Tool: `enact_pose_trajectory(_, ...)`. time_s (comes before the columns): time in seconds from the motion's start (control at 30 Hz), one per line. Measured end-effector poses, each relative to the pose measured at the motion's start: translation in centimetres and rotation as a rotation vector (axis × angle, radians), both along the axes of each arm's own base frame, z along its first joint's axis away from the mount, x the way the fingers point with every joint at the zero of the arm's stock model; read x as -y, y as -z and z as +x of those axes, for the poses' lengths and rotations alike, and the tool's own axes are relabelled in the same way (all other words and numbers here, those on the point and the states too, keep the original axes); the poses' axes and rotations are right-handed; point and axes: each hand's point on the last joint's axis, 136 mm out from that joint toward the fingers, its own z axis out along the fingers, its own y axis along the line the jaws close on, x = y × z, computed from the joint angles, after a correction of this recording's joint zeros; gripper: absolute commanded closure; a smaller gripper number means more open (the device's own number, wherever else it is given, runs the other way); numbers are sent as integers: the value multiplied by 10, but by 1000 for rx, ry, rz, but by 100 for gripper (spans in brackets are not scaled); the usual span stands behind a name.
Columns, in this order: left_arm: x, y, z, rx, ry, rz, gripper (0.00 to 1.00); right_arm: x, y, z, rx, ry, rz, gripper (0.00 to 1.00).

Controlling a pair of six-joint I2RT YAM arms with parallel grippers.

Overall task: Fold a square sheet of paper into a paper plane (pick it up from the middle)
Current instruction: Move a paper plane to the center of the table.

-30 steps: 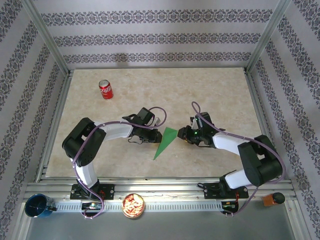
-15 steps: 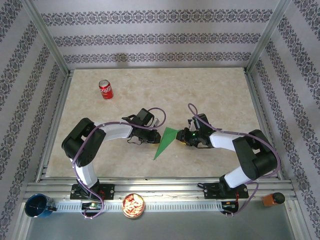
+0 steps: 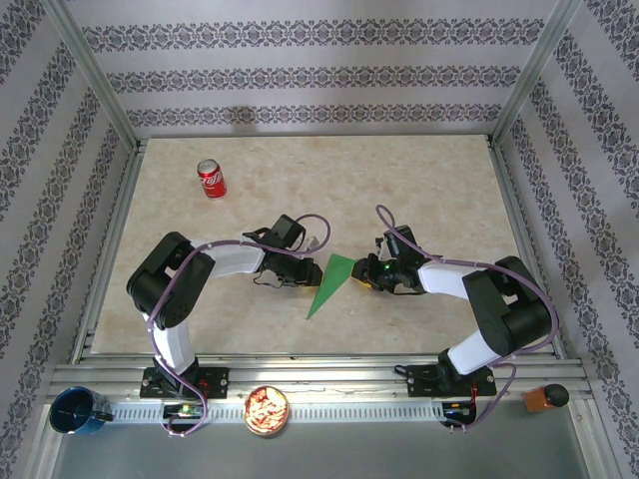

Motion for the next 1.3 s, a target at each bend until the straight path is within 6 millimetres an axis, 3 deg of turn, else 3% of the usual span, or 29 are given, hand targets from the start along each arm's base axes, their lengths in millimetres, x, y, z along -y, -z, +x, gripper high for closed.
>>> enact_pose_trajectory(0.17, 2, 0, 0, -11, 2, -13, 79, 0, 1, 0, -12, 0, -4, 74)
enact_pose_trajectory(1.3, 28, -3, -8, -49, 69, -102, 75, -1, 5, -1, -37, 1, -2, 75)
